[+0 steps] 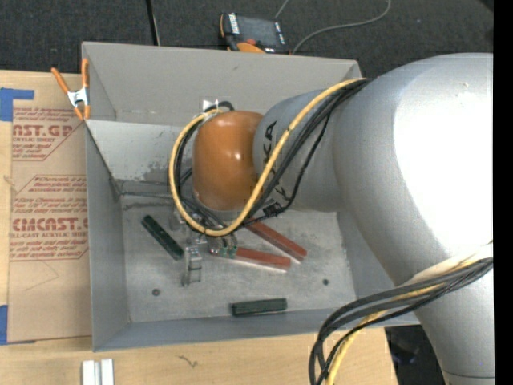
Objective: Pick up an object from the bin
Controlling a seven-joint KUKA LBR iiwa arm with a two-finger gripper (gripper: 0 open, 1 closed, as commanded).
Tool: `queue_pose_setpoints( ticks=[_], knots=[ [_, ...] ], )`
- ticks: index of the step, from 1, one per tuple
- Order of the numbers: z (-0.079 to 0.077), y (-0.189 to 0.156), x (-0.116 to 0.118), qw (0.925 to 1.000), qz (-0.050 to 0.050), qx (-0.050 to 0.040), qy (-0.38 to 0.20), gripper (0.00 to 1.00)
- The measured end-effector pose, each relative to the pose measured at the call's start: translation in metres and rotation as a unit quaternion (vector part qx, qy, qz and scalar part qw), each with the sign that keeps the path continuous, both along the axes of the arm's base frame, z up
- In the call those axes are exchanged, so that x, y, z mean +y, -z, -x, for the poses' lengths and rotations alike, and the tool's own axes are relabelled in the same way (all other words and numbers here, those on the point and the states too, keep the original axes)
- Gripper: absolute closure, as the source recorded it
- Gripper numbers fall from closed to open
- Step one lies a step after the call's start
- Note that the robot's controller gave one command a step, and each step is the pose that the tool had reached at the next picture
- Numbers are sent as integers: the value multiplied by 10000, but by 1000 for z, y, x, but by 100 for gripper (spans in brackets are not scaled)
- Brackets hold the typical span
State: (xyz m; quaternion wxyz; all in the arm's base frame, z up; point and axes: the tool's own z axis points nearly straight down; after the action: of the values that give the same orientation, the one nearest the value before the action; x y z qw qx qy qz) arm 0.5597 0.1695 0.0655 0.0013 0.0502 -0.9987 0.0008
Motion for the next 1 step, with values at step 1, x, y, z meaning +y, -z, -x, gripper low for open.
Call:
queue_pose_setpoints(
  ticks=[1],
  knots=[
    [0,-4,3,10000,-17,-14,-9,100]
  ],
)
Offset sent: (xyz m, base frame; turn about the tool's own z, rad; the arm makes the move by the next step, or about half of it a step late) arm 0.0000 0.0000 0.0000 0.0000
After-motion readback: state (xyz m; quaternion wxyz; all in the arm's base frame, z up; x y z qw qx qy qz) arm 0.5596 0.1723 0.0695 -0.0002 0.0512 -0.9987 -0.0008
